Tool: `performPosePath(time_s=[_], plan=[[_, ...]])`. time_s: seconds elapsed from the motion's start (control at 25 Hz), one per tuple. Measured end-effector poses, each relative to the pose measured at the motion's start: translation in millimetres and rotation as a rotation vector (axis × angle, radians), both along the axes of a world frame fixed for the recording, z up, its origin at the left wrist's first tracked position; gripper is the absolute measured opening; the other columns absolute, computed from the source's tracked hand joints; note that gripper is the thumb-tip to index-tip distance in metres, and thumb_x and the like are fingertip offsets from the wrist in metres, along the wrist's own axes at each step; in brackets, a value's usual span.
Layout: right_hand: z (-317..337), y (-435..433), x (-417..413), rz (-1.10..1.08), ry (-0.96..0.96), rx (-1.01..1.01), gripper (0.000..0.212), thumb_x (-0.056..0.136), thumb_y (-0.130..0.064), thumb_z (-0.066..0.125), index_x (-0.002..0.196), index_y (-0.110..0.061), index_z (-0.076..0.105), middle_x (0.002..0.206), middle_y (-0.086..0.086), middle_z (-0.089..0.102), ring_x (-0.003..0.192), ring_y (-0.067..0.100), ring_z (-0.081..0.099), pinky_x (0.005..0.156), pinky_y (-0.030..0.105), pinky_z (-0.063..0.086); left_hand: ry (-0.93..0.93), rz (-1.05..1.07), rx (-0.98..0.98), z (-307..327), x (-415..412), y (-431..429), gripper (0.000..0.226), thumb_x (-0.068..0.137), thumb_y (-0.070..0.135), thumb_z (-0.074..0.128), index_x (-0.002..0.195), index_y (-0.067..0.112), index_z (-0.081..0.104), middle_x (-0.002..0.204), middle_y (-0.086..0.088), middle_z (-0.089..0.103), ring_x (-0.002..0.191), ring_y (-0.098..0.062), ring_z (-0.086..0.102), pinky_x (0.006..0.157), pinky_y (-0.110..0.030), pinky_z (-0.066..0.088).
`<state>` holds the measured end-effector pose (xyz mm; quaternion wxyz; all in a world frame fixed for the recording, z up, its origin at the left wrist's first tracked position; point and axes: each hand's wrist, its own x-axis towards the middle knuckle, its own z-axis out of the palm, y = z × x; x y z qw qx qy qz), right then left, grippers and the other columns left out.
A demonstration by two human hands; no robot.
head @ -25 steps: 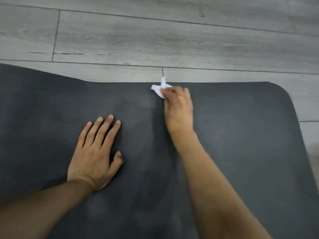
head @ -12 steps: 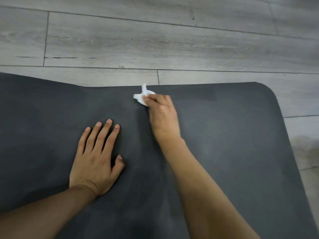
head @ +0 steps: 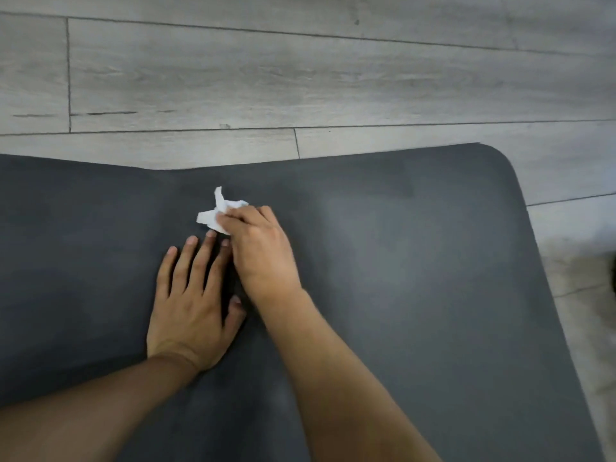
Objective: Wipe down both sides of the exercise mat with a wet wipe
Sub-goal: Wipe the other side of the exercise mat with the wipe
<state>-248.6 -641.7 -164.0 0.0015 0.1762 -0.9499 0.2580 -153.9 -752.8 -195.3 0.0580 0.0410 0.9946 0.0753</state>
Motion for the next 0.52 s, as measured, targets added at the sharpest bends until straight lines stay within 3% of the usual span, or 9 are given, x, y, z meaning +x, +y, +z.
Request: performPosePath(time_s=[0.08,0.16,0.2,0.32,0.4,0.52], plan=[[-3.0,58.7,-19.1,-0.079,0.041,0.001,0.029,0.080,-0.006,0.066,0.106,-0.015,0.075,0.107,0.002,0.069,0.090,0.026,0.057,0.075,0.035,0.052,0.015,0.011,0.000,-0.2,0.5,0.5,0.080,0.088,0.044,0.039,0.158,0.008,0.031,0.167,-0.016,0.024,0.153,-0.039,0.023,0.125,-0.057,0.016],[2.0,137.5,-36.3,-0.377,0.000,-0.032,0.023,0.085,-0.016,0.062,0.102,-0.019,0.077,0.106,0.001,0.072,0.093,0.023,0.063,0.079,0.034,0.051,0.039,0.023,0.001,-0.7,-0.7,2.6,0.080,0.087,0.043,0.040,0.159,0.009,0.031,0.166,-0.015,0.025,0.152,-0.038,0.024,0.125,-0.057,0.015],[4.7,173.7,-40.9,-0.522,-0.007,0.061,0.020,0.090,-0.020,0.058,0.099,-0.019,0.076,0.100,0.002,0.073,0.091,0.024,0.062,0.075,0.033,0.048,0.046,0.026,-0.002,-1.3,-0.6,2.9,0.080,0.087,0.042,0.040,0.159,0.009,0.031,0.166,-0.015,0.025,0.152,-0.038,0.023,0.125,-0.056,0.014],[5.6,207.5,-45.5,-0.812,-0.033,0.206,0.023,0.091,-0.011,0.044,0.073,-0.010,0.058,0.069,0.004,0.045,0.078,0.029,0.040,0.065,0.031,0.034,0.067,0.038,0.009,-2.4,0.3,2.2,0.080,0.086,0.042,0.042,0.158,0.009,0.032,0.166,-0.014,0.026,0.153,-0.037,0.024,0.126,-0.055,0.015],[4.2,158.4,-38.7,-0.735,0.022,0.174,0.026,0.086,0.000,0.044,0.080,-0.013,0.066,0.076,0.004,0.048,0.077,0.027,0.038,0.067,0.031,0.038,0.082,0.035,0.007,-2.8,0.9,4.1,0.079,0.086,0.041,0.043,0.158,0.010,0.033,0.166,-0.013,0.027,0.153,-0.036,0.024,0.125,-0.055,0.016],[-9.4,47.2,-7.4,-0.164,0.039,0.053,0.031,0.082,0.005,0.057,0.100,-0.013,0.075,0.095,0.007,0.066,0.083,0.028,0.050,0.076,0.035,0.045,0.097,0.036,0.036,-4.3,1.1,0.9,0.079,0.086,0.043,0.042,0.158,0.009,0.033,0.165,-0.013,0.028,0.153,-0.035,0.024,0.125,-0.054,0.016]])
